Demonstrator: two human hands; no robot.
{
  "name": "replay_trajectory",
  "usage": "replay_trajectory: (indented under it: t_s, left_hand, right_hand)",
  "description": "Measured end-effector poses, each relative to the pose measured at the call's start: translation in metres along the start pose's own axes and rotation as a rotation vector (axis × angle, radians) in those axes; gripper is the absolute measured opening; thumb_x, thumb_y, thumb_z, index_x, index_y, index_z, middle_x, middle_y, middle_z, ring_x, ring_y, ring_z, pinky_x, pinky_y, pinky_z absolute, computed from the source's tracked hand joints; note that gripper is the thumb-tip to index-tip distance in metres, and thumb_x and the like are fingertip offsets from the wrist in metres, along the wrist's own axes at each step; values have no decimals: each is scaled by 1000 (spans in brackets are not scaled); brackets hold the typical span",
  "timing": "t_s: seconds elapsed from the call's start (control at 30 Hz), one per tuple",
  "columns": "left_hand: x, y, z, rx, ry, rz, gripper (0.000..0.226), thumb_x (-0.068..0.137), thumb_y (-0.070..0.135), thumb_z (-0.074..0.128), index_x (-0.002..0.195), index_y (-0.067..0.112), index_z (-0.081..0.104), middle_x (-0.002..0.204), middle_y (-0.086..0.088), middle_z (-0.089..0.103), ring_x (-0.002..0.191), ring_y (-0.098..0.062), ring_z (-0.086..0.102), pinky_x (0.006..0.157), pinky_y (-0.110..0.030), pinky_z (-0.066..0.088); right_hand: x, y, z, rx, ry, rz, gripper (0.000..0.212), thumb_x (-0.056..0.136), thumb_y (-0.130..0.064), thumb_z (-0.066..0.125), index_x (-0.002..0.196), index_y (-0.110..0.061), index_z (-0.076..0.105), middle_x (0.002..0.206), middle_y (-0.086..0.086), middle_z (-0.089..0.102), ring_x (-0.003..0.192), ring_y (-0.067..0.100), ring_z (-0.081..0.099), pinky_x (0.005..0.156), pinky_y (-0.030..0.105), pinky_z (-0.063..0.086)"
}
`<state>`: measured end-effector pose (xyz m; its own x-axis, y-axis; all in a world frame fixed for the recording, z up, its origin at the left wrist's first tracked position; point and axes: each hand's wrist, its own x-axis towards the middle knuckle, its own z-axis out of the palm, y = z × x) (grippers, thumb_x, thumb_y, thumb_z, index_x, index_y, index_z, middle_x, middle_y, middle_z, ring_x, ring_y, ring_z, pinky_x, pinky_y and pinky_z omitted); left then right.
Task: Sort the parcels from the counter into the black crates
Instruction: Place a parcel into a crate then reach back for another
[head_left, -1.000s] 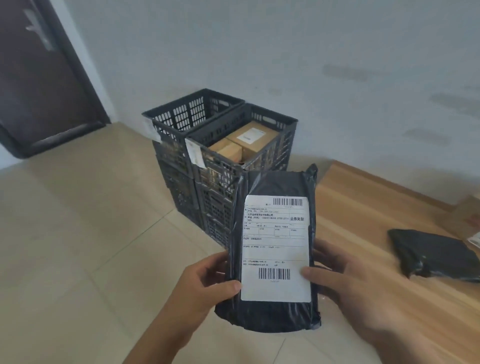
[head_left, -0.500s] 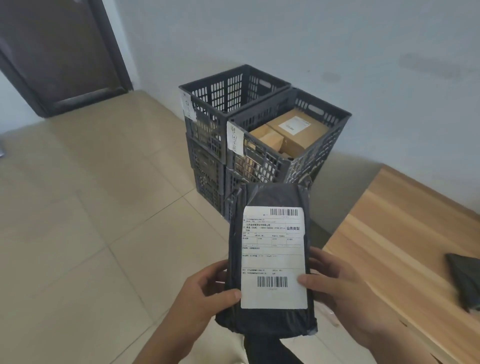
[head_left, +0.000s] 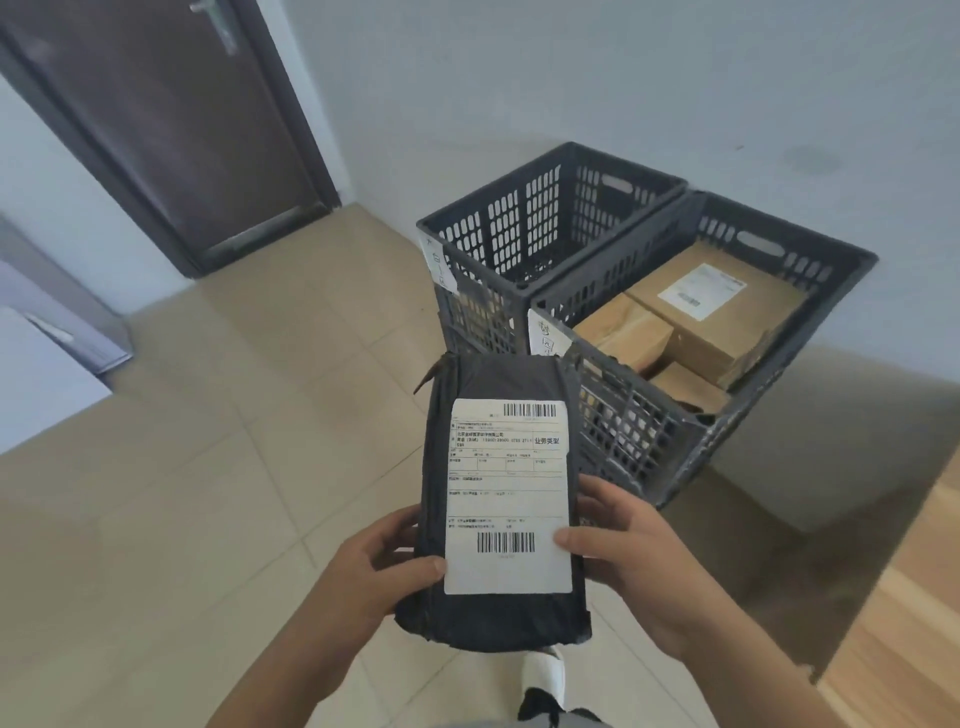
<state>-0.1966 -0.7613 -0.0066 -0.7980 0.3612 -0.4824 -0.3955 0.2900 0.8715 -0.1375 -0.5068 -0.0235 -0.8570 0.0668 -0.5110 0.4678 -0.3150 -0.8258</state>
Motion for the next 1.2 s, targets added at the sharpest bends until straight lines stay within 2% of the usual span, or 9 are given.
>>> replay_trajectory:
  t_s: [0.13, 0.27, 0.43, 0.6, 0.67, 0.77, 0.9, 1.1, 1.2]
  left_hand:
    - [39, 19, -13, -17, 46, -17, 55, 70, 24, 72, 125, 29, 69, 119, 3, 76, 106, -22, 74, 82, -40, 60]
    - [66, 27, -26, -83, 47, -60, 67, 63, 36, 82, 128, 28, 67, 121, 6, 75, 107, -20, 73, 83, -38, 60]
    - [115, 50, -51, -73, -29, -98, 78, 56, 41, 86, 130, 23, 67, 123, 1, 75, 109, -25, 73, 89, -45, 59]
    - [187, 78, -69, -33, -126, -111, 79, 54, 48, 82, 128, 25, 66, 118, 6, 76, 106, -21, 74, 82, -39, 61]
    - [216, 91, -81, -25, -165, -113, 79, 55, 48, 83, 128, 25, 66, 117, 5, 76, 106, -21, 74, 82, -39, 62]
    - [259, 114, -105, -10, -249, -114, 81, 56, 51, 84, 130, 26, 64, 119, 6, 76, 108, -20, 73, 92, -45, 61]
    - [313, 149, -139, 26, -346, -90, 83, 59, 58, 81, 134, 27, 62, 123, 11, 74, 114, -17, 71, 103, -49, 55]
    - [393, 188, -174, 69, -417, -75, 50, 84, 33, 82, 130, 24, 63, 118, 5, 76, 107, -18, 74, 94, -41, 59]
    - [424, 205, -173, 85, -413, -86, 46, 80, 23, 76, 126, 21, 67, 115, 3, 78, 106, -22, 74, 90, -42, 58]
  right_hand:
    - [51, -27, 5, -21, -31, -5, 67, 69, -18, 78, 134, -20, 61, 119, 2, 75, 110, 26, 73, 100, 51, 57]
    - [85, -43, 11, -34, -35, 27, 48, 89, -1, 74, 133, -18, 62, 118, 3, 76, 109, 27, 73, 102, 53, 55]
    - [121, -61, 16, -19, 34, 55, 48, 90, 4, 70, 132, -17, 61, 116, 4, 77, 108, 28, 74, 101, 52, 56]
    - [162, -82, 23, 25, 156, 70, 46, 92, 3, 68, 131, -21, 61, 117, 2, 76, 106, 28, 74, 78, 34, 60]
    - [180, -95, 30, 38, 198, 65, 46, 93, 4, 66, 131, -22, 61, 116, 2, 77, 105, 27, 75, 81, 39, 60]
    - [206, -119, 45, 50, 255, 64, 44, 93, 3, 66, 128, -23, 61, 113, 1, 78, 102, 27, 76, 79, 42, 60]
    - [243, -149, 71, 72, 351, 39, 48, 90, 3, 72, 131, -19, 60, 115, 7, 77, 105, 29, 75, 91, 46, 59]
    - [287, -179, 105, 49, 465, 33, 42, 91, 3, 69, 127, -18, 64, 113, 3, 78, 104, 25, 75, 98, 48, 58]
    - [306, -191, 107, 70, 495, 30, 43, 90, 3, 70, 127, -17, 64, 113, 3, 78, 105, 24, 75, 100, 50, 57]
